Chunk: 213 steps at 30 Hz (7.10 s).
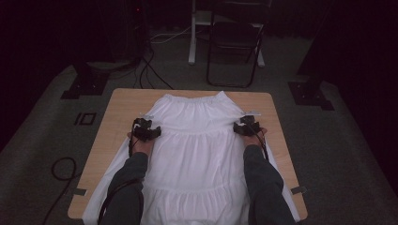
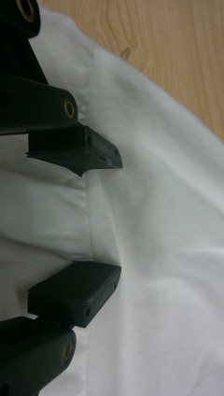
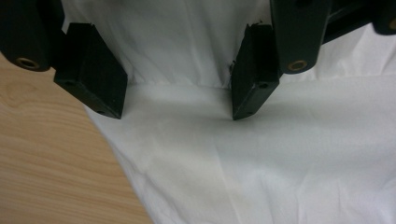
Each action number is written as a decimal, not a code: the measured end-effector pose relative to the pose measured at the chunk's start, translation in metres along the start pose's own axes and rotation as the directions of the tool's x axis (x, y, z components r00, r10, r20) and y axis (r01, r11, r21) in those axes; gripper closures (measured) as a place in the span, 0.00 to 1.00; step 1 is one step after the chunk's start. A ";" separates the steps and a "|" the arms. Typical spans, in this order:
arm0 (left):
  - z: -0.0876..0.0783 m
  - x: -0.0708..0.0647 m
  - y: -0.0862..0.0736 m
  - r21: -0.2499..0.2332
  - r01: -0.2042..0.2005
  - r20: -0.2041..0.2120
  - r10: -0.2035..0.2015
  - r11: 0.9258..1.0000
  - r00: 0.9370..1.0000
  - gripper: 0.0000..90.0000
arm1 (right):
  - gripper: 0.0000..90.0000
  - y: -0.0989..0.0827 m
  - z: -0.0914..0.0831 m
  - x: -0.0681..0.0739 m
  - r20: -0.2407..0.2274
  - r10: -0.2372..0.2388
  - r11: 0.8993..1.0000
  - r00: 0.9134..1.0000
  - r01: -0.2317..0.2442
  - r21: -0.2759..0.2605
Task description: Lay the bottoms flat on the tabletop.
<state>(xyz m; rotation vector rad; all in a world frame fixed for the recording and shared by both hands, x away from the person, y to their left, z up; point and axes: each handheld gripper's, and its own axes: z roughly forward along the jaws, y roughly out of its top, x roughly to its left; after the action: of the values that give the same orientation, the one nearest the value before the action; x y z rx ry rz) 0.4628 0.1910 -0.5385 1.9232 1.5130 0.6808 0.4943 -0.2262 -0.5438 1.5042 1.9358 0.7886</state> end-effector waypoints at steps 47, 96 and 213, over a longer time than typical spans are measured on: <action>-0.187 0.084 -0.159 0.047 -0.020 -0.074 0.024 0.999 0.997 0.53 | 0.45 -0.144 -0.156 0.006 -0.193 -0.112 0.994 0.975 0.110 -0.022; -0.166 0.179 -0.149 0.080 0.104 -0.347 -0.070 0.991 0.935 1.00 | 0.46 -0.147 -0.156 0.011 -0.229 -0.130 0.991 0.965 0.118 -0.063; -0.145 0.027 -0.143 -0.128 -0.089 -0.004 0.089 0.988 0.996 0.49 | 0.55 -0.172 -0.200 -0.022 -0.072 0.008 0.996 0.997 -0.014 -0.085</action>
<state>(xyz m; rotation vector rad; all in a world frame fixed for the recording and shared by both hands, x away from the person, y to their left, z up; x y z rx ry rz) 0.2701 0.2630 -0.5401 1.9021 1.3547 0.7952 0.2412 -0.3043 -0.5351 1.4548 1.9215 0.9295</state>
